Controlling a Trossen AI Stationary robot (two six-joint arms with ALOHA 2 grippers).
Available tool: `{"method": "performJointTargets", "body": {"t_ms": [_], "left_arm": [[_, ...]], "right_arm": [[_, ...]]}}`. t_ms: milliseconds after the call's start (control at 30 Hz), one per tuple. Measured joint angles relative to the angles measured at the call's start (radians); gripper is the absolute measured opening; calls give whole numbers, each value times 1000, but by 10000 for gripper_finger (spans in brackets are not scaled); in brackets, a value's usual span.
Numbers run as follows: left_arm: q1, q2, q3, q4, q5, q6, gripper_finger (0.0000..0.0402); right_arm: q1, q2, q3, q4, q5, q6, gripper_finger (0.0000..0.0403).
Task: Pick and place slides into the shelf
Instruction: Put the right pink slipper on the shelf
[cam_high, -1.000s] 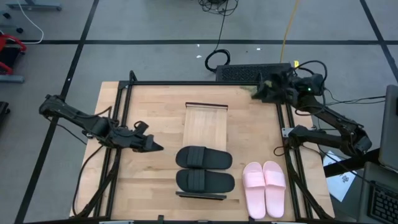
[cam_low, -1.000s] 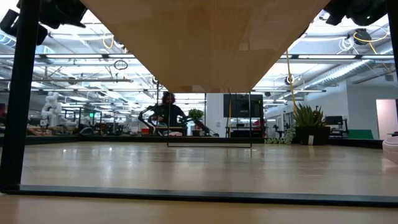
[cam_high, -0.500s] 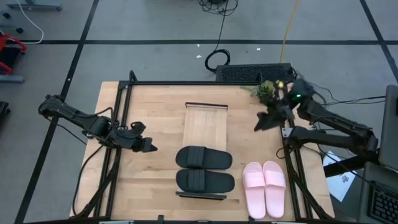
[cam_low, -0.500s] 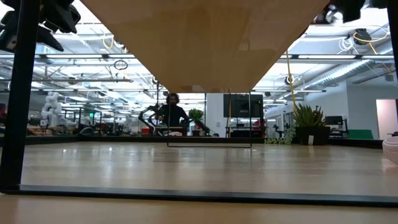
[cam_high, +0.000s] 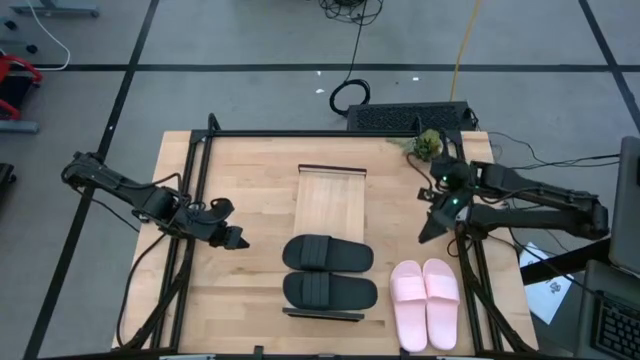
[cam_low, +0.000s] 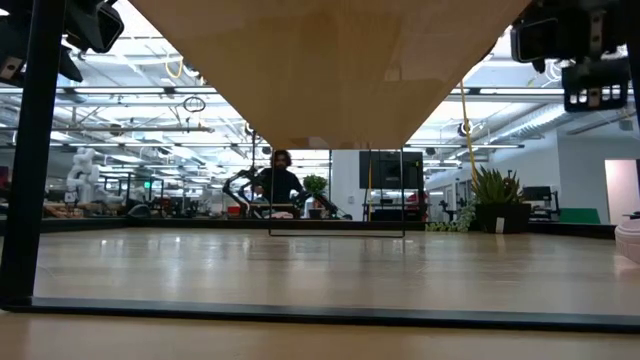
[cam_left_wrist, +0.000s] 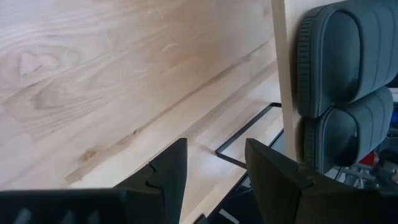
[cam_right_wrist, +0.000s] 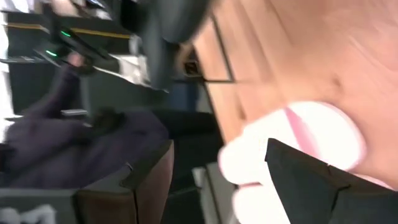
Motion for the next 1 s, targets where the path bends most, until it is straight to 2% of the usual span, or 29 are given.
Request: {"method": "performJointTargets", "body": {"t_ms": [167, 400, 533, 700, 1000], "left_arm": [[0, 0, 0, 1, 0, 0, 161], [0, 0, 0, 5, 0, -14, 161], [0, 0, 0, 9, -1, -30, 161], [0, 0, 0, 12, -2, -70, 161], [0, 0, 0, 38, -19, -85, 161]], "right_arm": [[113, 57, -34, 7, 70, -33, 247], [250, 144, -196, 246, 82, 6, 247], [283, 181, -277, 390, 86, 20, 247], [312, 226, -338, 475, 86, 23, 247], [391, 286, -349, 595, 87, 25, 247]]}}
